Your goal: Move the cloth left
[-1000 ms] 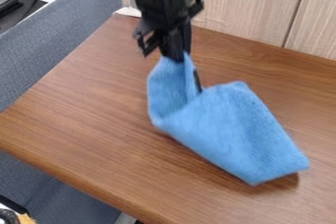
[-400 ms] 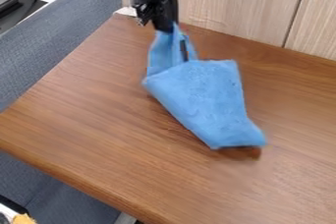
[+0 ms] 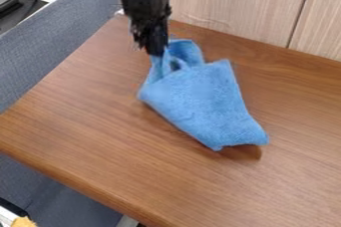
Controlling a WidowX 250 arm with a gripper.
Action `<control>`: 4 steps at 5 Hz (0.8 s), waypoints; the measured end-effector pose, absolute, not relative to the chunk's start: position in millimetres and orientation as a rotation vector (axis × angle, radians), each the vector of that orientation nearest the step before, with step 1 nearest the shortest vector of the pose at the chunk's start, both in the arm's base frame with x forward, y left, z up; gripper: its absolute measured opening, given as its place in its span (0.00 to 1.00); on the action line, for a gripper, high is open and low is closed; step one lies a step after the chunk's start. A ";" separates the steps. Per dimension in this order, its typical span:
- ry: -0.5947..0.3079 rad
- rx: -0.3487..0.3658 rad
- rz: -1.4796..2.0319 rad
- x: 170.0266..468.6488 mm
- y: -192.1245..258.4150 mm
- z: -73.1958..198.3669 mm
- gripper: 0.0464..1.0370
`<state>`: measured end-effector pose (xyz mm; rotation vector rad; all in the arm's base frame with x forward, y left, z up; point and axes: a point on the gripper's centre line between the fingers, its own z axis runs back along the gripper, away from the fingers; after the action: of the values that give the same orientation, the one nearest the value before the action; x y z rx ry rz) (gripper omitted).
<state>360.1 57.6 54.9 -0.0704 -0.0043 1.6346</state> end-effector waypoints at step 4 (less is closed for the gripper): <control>0.024 0.011 1.647 351.6 63.5 44.7 0.75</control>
<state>351.6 63.5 44.7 0.0106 0.0243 1.6472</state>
